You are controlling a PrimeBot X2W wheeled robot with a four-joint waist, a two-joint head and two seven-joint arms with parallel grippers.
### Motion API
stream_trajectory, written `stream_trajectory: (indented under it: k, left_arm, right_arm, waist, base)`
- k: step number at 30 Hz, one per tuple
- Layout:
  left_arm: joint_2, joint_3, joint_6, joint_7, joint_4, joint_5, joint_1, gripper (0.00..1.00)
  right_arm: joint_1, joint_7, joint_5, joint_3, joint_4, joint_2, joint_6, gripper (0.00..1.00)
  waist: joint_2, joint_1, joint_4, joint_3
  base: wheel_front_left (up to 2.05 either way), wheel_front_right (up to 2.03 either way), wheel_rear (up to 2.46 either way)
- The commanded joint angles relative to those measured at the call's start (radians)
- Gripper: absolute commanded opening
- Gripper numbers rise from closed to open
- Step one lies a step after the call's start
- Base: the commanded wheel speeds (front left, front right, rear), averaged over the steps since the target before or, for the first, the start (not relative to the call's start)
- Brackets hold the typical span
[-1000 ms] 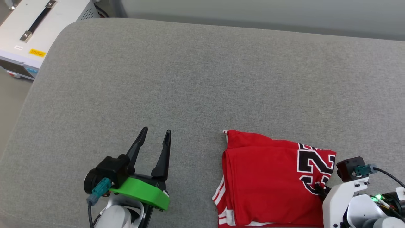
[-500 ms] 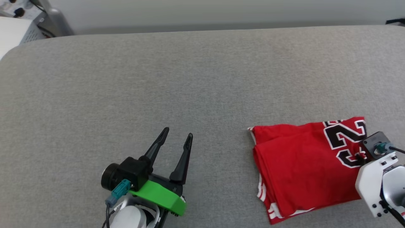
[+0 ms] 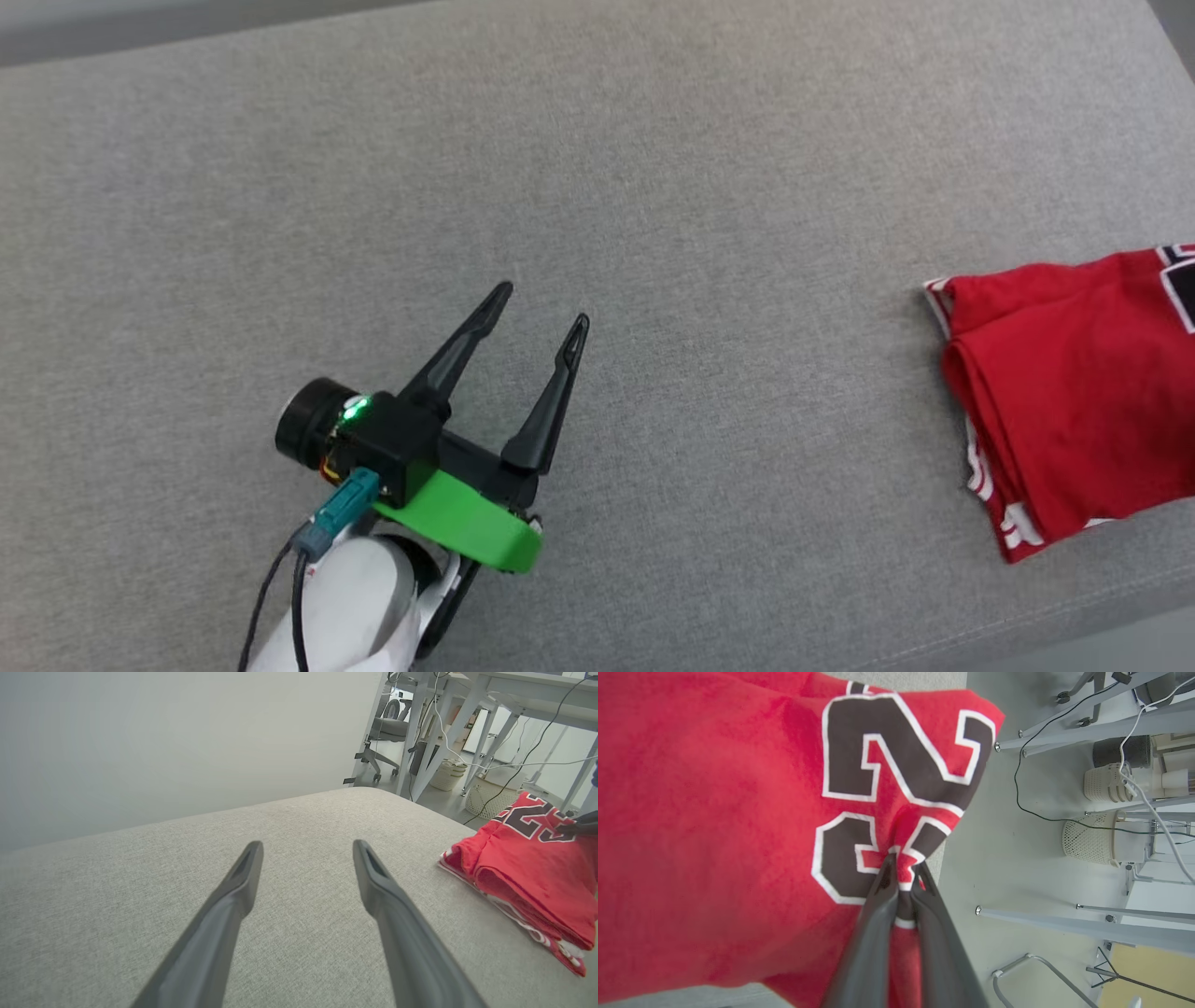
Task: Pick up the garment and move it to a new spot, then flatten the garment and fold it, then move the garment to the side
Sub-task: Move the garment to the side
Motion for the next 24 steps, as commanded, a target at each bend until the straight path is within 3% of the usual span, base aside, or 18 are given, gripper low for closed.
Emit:
stream_trajectory:
  k: [1,12,13,24]
  left_arm:
    - [0.02,-0.001,-0.005,0.017,-0.029,0.015,-0.025,1.0]
    - [0.086,0.01,0.005,0.158,-0.27,0.04,-0.081,1.0]
    - [0.096,0.013,0.007,0.183,-0.32,0.044,-0.094,1.0]
    - [0.109,0.024,0.02,0.2,-0.374,0.045,-0.112,1.0]
  right_arm:
    - [-0.039,-0.034,-0.01,-0.017,0.045,0.003,-0.001,0.0]
    - [-0.25,-0.262,-0.062,-0.146,0.428,0.055,-0.001,0.0]
    - [-0.315,-0.315,-0.08,-0.165,0.508,0.067,-0.001,0.0]
    - [-0.469,-0.433,-0.145,-0.18,0.721,0.109,-0.001,0.0]
  waist:
    - [-0.0001,0.0,-0.093,0.138]
    - [-0.0001,0.0,-0.095,0.291]
    - [-0.0001,0.0,-0.087,0.321]
    - [-0.0001,0.0,-0.061,0.364]
  base:
    - [0.0,0.0,0.0]
    - [0.0,0.0,0.0]
    - [0.0,0.0,0.0]
    - [0.0,0.0,0.0]
